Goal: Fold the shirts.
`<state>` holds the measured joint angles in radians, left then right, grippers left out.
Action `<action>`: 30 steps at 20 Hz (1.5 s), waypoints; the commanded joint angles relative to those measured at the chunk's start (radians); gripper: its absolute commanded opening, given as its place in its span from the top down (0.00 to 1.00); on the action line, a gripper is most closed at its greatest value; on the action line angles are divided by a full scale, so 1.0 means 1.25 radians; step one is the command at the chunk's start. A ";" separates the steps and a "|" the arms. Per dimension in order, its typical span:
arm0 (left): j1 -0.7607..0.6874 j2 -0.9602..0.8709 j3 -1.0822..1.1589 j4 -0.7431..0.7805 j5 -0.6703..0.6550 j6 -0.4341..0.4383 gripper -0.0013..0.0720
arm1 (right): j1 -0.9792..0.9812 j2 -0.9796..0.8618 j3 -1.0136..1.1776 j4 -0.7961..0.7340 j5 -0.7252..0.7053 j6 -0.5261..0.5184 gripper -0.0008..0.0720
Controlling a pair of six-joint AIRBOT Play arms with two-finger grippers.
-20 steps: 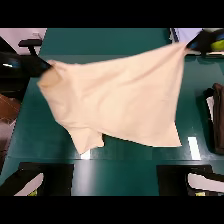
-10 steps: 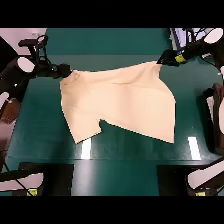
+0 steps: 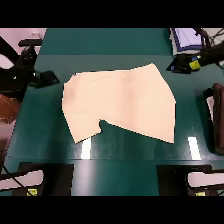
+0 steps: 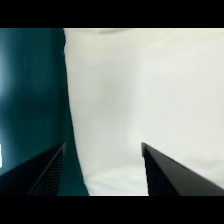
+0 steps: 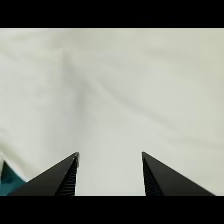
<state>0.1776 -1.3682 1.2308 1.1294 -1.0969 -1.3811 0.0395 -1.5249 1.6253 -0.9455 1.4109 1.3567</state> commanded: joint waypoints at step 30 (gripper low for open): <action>0.032 0.207 -0.280 -0.216 0.067 0.162 0.95 | -0.361 0.385 -0.935 -0.099 -0.009 0.041 0.23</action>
<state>0.2173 -1.1187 0.8795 0.8593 -1.0069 -1.1732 -0.3775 -1.0473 0.5774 -1.0981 1.4311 1.4033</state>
